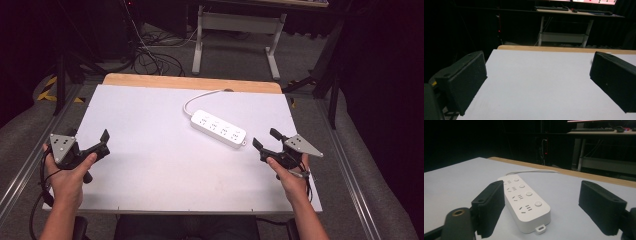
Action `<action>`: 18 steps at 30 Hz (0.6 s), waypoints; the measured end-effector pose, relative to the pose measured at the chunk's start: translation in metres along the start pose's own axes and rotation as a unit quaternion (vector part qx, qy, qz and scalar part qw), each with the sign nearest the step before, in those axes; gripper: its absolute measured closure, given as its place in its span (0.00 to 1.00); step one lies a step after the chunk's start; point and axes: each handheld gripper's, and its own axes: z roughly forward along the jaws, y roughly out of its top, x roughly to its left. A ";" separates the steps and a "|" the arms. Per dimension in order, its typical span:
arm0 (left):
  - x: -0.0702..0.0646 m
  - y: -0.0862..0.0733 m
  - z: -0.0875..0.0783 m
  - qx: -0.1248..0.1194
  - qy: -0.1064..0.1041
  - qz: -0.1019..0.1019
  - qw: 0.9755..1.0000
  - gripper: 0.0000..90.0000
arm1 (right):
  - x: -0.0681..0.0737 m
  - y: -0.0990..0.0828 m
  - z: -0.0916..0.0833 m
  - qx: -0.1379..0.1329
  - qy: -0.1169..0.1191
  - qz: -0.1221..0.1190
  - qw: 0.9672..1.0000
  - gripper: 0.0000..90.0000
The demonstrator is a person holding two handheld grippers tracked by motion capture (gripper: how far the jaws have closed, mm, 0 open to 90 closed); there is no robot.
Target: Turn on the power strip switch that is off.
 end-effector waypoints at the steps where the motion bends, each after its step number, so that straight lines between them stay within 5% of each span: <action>1: 0.000 0.000 0.000 0.000 -0.001 0.000 1.000 0.02 | 0.000 0.000 0.000 0.000 0.000 -0.001 1.000 0.26; 8: -0.001 0.000 0.001 0.000 -0.002 0.004 1.000 0.02 | 0.000 0.002 -0.003 -0.006 0.007 0.000 1.000 0.45; 9: -0.001 0.000 0.001 0.000 -0.002 0.003 1.000 0.02 | 0.000 0.004 -0.005 -0.006 0.010 -0.001 1.000 0.58; 10: -0.001 0.000 0.001 0.000 -0.003 0.003 1.000 0.02 | 0.000 0.004 -0.005 -0.006 0.010 -0.001 1.000 0.58; 12: -0.001 0.000 0.001 0.000 -0.003 0.003 1.000 0.02 | 0.002 0.007 -0.007 -0.013 0.018 -0.005 1.000 0.75; 18: -0.001 0.000 0.002 0.000 -0.004 0.004 1.000 0.02 | 0.006 0.012 -0.010 -0.020 0.031 -0.016 0.999 0.93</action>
